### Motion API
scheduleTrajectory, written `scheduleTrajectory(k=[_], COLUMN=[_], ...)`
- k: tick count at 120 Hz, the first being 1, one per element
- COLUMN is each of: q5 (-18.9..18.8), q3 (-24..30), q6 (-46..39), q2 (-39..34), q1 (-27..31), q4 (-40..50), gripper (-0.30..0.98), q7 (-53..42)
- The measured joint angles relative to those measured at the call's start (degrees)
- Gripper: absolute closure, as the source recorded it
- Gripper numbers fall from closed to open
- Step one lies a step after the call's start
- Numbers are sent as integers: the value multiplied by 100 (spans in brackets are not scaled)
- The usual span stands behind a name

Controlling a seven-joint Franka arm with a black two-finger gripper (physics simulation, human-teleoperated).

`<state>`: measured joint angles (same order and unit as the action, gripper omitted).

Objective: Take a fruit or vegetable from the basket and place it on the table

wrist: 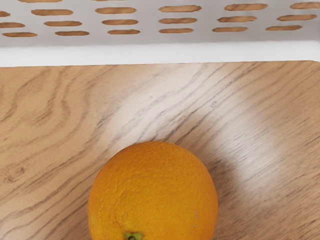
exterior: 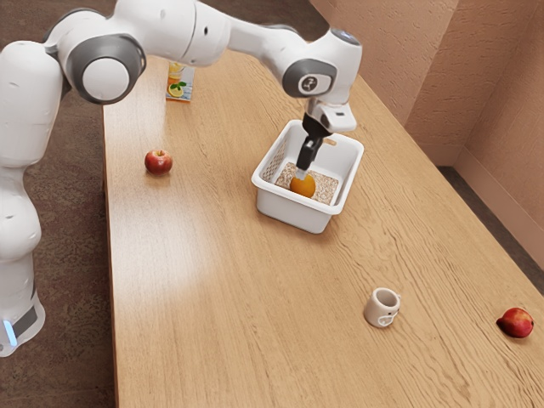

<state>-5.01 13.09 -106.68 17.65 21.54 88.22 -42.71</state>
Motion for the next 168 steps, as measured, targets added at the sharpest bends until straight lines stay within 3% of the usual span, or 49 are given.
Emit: scheduleTrajectory(k=[74, 93, 129, 168], q5=[69, 66, 4, 30], q3=[-6, -9, 1, 128], q6=[-190, -203, -249, -124], q2=[455, 485, 383, -67], q1=[19, 18, -9, -26], q4=[-11, -13, -28, -378], gripper=[0, 28, 59, 65], q7=[-315, -341, -323, -269])
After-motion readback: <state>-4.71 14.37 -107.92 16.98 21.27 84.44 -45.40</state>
